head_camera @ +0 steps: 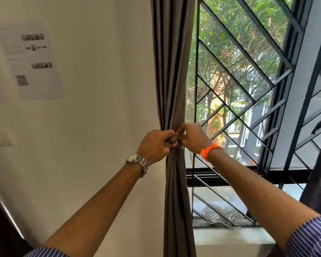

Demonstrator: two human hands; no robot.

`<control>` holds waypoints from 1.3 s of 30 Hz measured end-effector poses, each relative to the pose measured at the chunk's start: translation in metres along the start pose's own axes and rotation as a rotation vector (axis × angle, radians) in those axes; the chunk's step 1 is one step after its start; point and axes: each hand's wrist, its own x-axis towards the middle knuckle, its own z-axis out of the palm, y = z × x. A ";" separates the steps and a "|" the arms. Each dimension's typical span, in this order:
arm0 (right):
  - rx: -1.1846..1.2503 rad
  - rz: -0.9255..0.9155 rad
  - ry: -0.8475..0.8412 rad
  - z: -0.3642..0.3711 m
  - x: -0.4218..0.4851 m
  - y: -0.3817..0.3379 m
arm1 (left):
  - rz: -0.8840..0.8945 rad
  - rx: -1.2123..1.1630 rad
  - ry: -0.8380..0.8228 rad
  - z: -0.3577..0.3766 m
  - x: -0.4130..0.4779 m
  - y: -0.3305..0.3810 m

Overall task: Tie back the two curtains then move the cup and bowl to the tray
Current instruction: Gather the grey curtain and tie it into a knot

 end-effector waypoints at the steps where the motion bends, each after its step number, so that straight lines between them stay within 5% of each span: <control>1: -0.023 -0.024 -0.042 -0.001 -0.003 0.000 | 0.011 0.010 0.004 0.000 0.002 0.002; 13: -0.240 -0.023 -0.431 -0.008 -0.006 0.016 | -0.124 -0.076 0.039 0.014 0.014 0.012; 23: 0.089 -0.112 0.203 0.017 -0.029 0.029 | -0.350 -0.293 0.066 0.017 0.022 -0.005; 26: -0.150 -0.287 0.353 0.017 -0.032 0.024 | -0.388 -0.360 0.061 0.018 0.025 -0.010; 29: -0.377 -0.453 0.370 0.020 -0.032 0.030 | -0.419 -0.443 0.045 0.021 0.028 -0.010; 35: -0.400 -0.594 0.267 0.013 -0.035 0.045 | -0.459 -0.562 0.048 0.023 0.034 -0.010; 39: -0.286 -0.535 0.195 0.010 -0.035 0.047 | -0.423 -0.549 0.135 0.032 0.032 -0.007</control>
